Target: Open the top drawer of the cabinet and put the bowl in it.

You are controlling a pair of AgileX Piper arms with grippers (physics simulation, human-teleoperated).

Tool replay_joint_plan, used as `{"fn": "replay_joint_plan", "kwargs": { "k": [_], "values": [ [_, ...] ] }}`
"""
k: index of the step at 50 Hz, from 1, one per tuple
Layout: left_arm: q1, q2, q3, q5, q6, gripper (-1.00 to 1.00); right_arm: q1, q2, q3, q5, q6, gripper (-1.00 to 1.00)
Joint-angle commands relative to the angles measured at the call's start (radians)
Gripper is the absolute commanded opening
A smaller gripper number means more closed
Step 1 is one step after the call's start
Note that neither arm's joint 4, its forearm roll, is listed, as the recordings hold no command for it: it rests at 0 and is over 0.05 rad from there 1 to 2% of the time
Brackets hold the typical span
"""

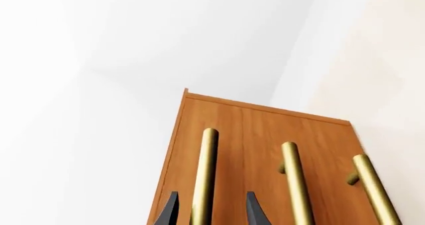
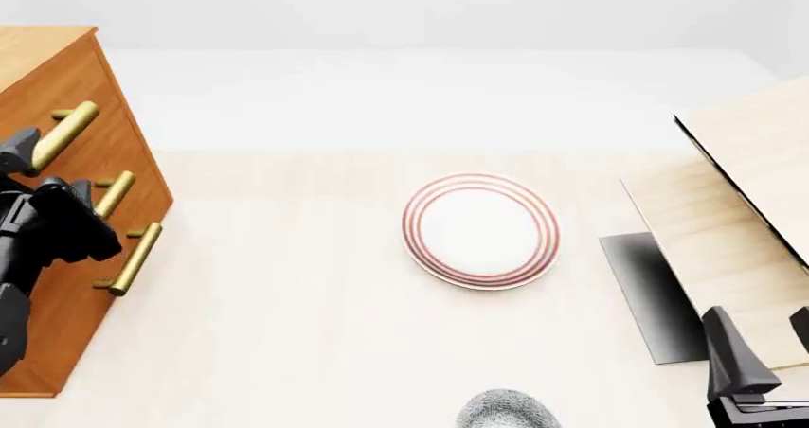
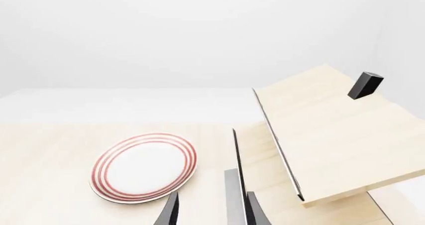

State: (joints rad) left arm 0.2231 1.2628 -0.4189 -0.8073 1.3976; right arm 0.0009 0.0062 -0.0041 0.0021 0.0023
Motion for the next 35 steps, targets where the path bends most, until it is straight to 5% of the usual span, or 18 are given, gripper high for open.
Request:
{"fn": "replay_joint_plan", "kwargs": {
  "k": [1, 19, 20, 35],
  "values": [
    [0.035, 0.059, -0.037, -0.020, 0.000, 1.00, 0.000, -0.001, 0.001, -0.001, -0.001, 1.00],
    [0.060, 0.085, -0.026, -0.045, -0.009, 1.00, -0.001, -0.001, 0.001, -0.001, 0.000, 1.00],
    [0.059, 0.083, -0.022, -0.050, -0.007, -1.00, 0.000, -0.001, 0.001, -0.001, -0.001, 1.00],
    [0.040, 0.034, 0.040, -0.053, 0.003, -1.00, 0.000, -0.001, 0.001, -0.001, -0.001, 1.00]
  ]
}}
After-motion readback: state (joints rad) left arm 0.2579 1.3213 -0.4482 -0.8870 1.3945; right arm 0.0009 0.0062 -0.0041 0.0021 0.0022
